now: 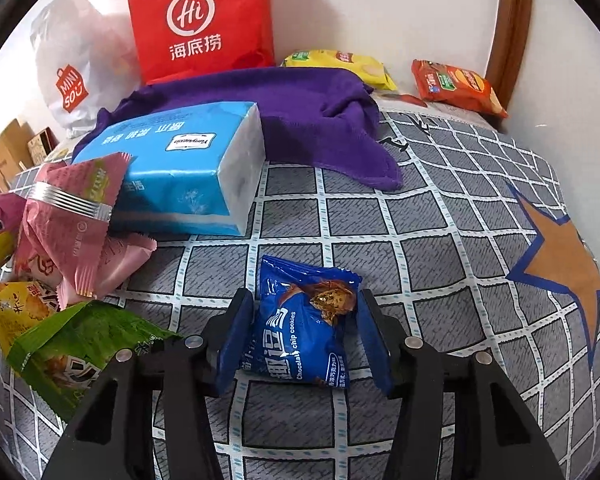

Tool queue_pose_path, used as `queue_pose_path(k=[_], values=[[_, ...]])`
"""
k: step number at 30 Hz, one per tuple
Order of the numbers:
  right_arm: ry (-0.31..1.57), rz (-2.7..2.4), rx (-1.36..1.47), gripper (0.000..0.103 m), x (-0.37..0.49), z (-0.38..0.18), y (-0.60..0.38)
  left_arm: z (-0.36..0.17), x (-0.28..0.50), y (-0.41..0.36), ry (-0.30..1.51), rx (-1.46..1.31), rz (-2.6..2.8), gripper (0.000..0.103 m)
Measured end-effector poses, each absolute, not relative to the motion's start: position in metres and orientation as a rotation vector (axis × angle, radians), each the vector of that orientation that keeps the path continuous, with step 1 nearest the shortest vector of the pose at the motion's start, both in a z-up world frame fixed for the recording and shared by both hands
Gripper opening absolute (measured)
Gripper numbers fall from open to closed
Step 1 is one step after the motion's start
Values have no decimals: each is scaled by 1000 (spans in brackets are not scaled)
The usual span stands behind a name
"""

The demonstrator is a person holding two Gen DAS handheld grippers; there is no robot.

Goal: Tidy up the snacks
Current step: 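Lift both held packets and carry them over the purple towel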

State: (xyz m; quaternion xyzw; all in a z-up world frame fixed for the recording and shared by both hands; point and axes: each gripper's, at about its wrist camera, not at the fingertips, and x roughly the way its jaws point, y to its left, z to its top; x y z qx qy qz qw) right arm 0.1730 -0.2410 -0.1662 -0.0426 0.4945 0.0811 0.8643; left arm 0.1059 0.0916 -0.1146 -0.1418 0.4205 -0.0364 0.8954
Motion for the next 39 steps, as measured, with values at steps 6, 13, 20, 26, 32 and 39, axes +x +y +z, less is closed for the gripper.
queue_pose_path(k=[6,13,20,26,32,39], values=[[1046,201,-59,53,175,-167,-245,-117,100,86,880,-297,-86,52],[1049,205,-63,50,171,-166,-245,-117,94,78,881,-285,-95,52],[1056,231,43,44,161,-148,-258,-107,91,72,871,-267,-110,52],[1006,245,53,44,150,-107,-258,-88,96,63,862,-265,-139,52],[921,304,54,44,149,-54,-243,-65,107,53,844,-263,-181,52],[864,356,26,44,170,-10,-214,-39,130,44,815,-234,-200,52]])
